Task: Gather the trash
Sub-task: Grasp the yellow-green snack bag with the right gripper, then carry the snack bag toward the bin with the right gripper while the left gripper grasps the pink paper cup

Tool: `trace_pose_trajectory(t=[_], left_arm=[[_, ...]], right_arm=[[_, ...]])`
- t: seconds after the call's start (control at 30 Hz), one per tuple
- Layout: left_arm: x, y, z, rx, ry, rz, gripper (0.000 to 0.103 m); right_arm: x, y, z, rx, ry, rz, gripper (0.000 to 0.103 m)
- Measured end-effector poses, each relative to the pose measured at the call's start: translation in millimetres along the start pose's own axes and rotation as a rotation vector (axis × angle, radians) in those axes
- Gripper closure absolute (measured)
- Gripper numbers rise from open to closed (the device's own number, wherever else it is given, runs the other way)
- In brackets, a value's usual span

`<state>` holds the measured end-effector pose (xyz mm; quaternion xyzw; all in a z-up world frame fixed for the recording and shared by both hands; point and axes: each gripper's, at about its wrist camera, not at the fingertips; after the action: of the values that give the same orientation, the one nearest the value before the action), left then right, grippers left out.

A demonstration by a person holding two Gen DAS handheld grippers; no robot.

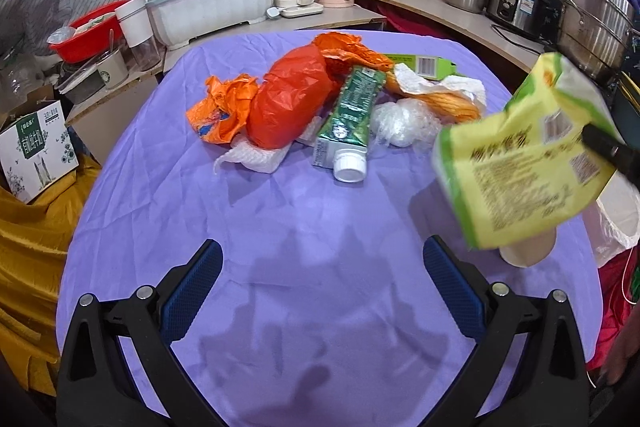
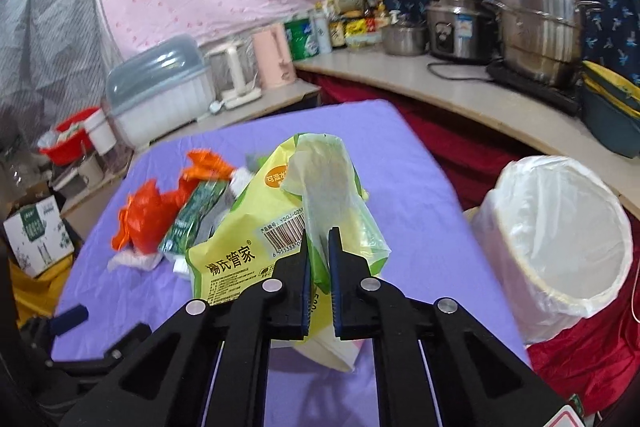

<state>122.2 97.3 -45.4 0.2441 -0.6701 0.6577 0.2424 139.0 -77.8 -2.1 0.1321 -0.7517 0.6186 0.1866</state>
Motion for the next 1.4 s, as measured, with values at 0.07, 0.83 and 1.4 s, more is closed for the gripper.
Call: trace_pose_trajectory(t=[0.07,0.83,1.4], left_arm=[[3.2,1.7,8.7,-0.011,0.015,0.001,0.007],[-47.8,1.2,132.6,-0.079,0.221,-0.051,0.007],[-75.6,3.2,140.2,-0.108,0.264,-0.089,0.03]], right_arm=[[7.3,-8.1,12.0,-0.018,0.029,0.026,0.096],[60.3,-27.0,160.8,-0.221,0.244,0.129,0.096],[34.5,-14.1,176.9,-0.26,0.253,0.084,0.096]])
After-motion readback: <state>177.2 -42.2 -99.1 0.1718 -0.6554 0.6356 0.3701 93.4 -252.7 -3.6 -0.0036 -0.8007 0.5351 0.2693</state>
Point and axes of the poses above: each gripper's, at about its wrist camera, not at the fingertips, and x roughly against the way its jaws point, z to its right, y to its underside, and after that the axes turned 10 degrees about z, right-handed
